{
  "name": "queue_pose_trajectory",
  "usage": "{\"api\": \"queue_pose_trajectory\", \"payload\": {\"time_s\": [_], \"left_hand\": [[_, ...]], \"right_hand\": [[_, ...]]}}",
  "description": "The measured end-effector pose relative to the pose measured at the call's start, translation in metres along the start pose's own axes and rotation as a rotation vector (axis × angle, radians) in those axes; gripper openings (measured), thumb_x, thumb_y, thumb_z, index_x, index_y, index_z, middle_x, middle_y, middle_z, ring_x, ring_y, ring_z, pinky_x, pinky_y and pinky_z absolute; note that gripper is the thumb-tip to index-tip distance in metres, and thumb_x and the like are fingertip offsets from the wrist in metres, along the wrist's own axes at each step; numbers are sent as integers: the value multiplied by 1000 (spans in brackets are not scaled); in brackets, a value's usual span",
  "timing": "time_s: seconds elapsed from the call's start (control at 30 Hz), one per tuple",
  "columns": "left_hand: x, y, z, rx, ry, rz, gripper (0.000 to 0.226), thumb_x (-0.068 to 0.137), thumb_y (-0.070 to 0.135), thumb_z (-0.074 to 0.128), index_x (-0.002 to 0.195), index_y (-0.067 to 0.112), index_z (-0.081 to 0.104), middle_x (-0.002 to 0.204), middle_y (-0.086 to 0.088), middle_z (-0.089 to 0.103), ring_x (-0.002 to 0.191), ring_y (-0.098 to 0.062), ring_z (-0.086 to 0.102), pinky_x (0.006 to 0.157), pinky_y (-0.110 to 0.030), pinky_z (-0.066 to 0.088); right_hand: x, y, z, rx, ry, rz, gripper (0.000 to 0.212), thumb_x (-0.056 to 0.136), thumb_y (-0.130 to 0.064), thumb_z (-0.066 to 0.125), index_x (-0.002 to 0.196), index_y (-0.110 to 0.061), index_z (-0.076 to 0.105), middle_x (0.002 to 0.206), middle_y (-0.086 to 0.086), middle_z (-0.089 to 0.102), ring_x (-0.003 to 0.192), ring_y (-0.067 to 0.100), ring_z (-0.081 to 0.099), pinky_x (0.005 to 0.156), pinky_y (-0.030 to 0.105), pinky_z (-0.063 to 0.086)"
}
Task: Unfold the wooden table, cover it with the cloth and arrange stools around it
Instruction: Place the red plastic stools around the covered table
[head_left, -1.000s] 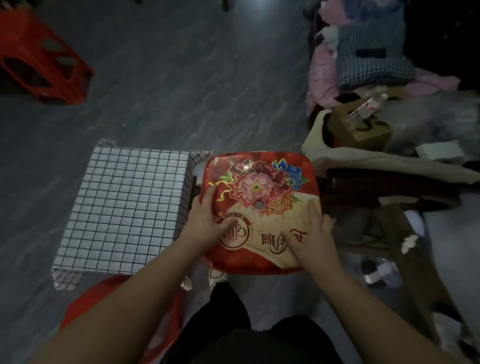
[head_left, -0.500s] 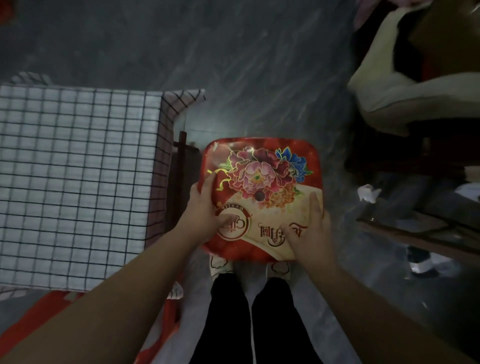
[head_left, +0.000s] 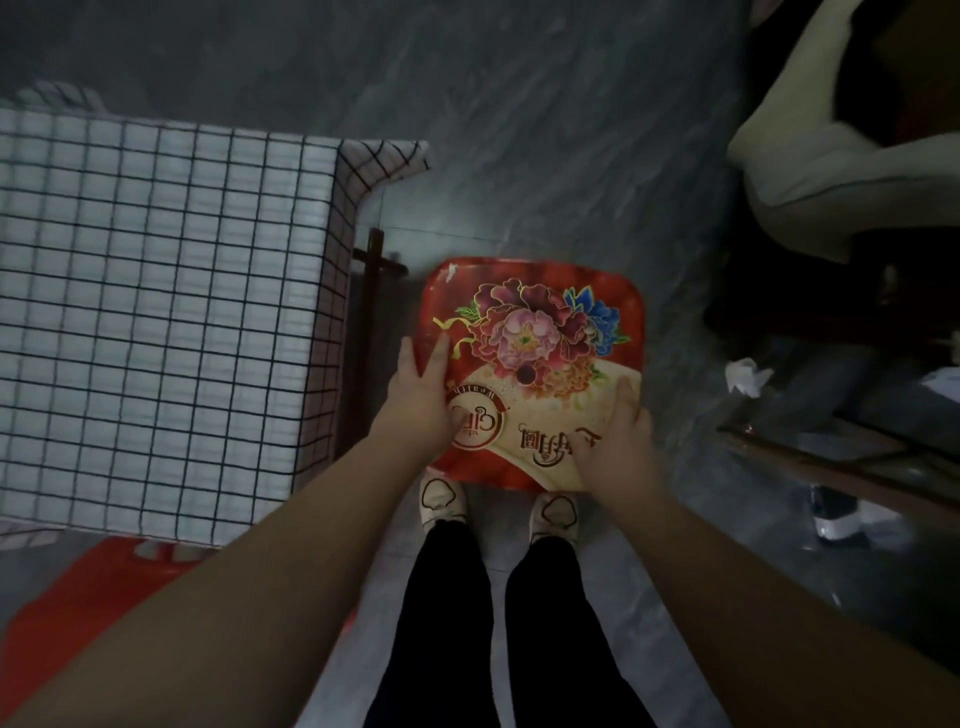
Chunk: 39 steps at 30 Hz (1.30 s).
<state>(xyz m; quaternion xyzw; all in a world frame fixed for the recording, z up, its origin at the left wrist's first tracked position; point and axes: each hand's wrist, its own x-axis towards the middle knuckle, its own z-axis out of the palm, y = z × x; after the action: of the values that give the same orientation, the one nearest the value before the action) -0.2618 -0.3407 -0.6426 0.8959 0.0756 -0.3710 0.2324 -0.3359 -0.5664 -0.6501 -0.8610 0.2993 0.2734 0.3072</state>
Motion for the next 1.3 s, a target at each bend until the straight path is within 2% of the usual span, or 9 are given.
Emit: {"api": "queue_pose_trajectory", "payload": {"time_s": [0.13, 0.27, 0.37, 0.63, 0.77, 0.97, 1.07, 1.17, 1.3], "left_hand": [[-50, 26, -37, -10, 93, 4, 82, 93, 33, 60, 156, 35, 8, 165, -7, -7, 147, -35, 20, 114, -51, 33], [-119, 47, -96, 32, 244, 13, 74, 95, 39, 53, 157, 22, 16, 164, -14, 14, 148, -33, 21, 119, -48, 24], [-182, 50, -141, 42, 389, 30, 70, 92, 40, 50, 154, 16, 26, 156, -16, 33, 143, -32, 30, 117, -50, 29], [-385, 14, -181, -101, 677, -109, 66, 97, 40, 53, 154, 14, 30, 158, -16, 32, 147, -33, 24, 121, -46, 19], [-471, -26, -185, -108, 785, -218, 67, 95, 42, 52, 153, 14, 32, 157, -18, 32, 147, -35, 24, 122, -44, 16], [-594, -108, -176, -201, 1011, -425, 86, 79, 62, 25, 152, 16, 35, 154, -15, 39, 145, -33, 31, 119, -49, 24], [-669, -157, -149, -248, 1080, -529, 86, 78, 62, 25, 152, 18, 34, 155, -13, 38, 144, -33, 31, 117, -50, 28], [-750, -217, -109, -221, 1105, -668, 82, 81, 60, 25, 152, 18, 33, 154, -12, 38, 144, -33, 31, 117, -49, 28], [-856, -290, -60, -294, 1137, -816, 69, 94, 48, 46, 154, 20, 26, 160, -7, 27, 148, -30, 18, 119, -46, 22]], "right_hand": [[-30, -34, -46, -157, -60, -71, 76, 89, -28, 62, 154, -16, 24, 156, 15, 24, 139, 37, 32, 114, 47, 32], [-86, -77, -107, -244, -11, -311, 67, 89, -27, 57, 149, -11, 33, 148, 13, 40, 137, 31, 36, 113, 46, 35], [-139, -110, -154, -303, 11, -463, 65, 91, -31, 54, 150, -14, 32, 152, 11, 37, 142, 29, 30, 116, 48, 32], [-294, -179, -211, -361, 99, -909, 56, 91, -36, 51, 143, -15, 42, 142, 10, 47, 133, 27, 39, 112, 44, 34], [-374, -215, -188, -405, 13, -1115, 66, 88, -50, 33, 147, -21, 35, 151, 7, 39, 142, 25, 31, 115, 48, 33], [-503, -255, -113, -491, -135, -1441, 63, 99, -39, 46, 155, -22, 24, 162, 6, 23, 151, 23, 13, 123, 40, 15], [-575, -256, -62, -524, -203, -1586, 63, 98, -41, 47, 155, -22, 25, 162, 5, 25, 150, 23, 15, 123, 36, 13], [-651, -249, -3, -561, -250, -1711, 65, 96, -44, 49, 154, -23, 27, 158, 6, 32, 147, 24, 24, 121, 41, 24], [-761, -230, 76, -531, -265, -1859, 65, 92, -40, 51, 151, -15, 37, 150, 13, 44, 140, 29, 37, 119, 42, 28]]}}
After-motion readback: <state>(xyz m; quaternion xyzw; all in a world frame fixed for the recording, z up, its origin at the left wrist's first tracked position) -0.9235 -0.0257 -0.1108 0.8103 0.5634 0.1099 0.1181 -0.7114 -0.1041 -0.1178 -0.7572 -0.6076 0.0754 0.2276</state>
